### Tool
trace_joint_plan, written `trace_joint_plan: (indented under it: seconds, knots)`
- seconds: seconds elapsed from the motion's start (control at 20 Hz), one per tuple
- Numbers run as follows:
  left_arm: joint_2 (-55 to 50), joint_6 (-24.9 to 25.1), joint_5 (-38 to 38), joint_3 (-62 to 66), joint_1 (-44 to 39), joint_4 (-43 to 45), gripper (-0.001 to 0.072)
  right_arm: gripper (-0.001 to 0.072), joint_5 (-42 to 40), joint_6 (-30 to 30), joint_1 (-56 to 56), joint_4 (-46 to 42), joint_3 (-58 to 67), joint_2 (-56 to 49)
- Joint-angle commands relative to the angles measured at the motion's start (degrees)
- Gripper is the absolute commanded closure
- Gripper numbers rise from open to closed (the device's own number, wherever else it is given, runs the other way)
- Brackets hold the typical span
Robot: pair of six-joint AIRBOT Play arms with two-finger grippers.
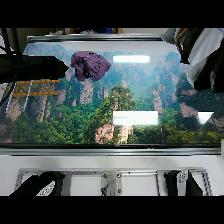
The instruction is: Fold the clothes and pants, and hang the long-sleeved shirts on hangers.
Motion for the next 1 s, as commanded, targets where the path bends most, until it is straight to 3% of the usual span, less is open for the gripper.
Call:
trace_joint_plan:
  seconds: [0.0,0.2,0.35,0.55,0.75,0.95]
  knots:
    - [0.00,-0.02,-0.02,0.07,0.07,0.04,0.0684,0.0101,19.63,6.21,0.24,2.99,-0.02,4.37]
    - [0.00,-0.02,-1.60,0.07,0.07,0.11,0.0684,0.0101,28.02,5.92,16.55,3.91,-0.02,3.26]
    - [1.68,-0.04,1.25,-3.80,0.07,0.09,0.0685,0.0101,35.43,6.29,37.40,-4.59,-0.02,0.26]
    - [6.29,-0.04,7.21,-13.99,0.04,-0.13,0.0685,0.0102,42.71,16.20,63.82,-17.64,-0.66,-7.19]
    - [8.28,-0.02,7.93,-19.21,0.04,-0.15,0.0684,0.0102,50.62,23.69,78.27,-20.90,-4.37,-15.93]
    - [9.29,-0.02,7.78,-20.46,0.04,-0.17,0.0684,0.0104,51.58,24.28,84.78,-20.81,-7.56,-22.40]
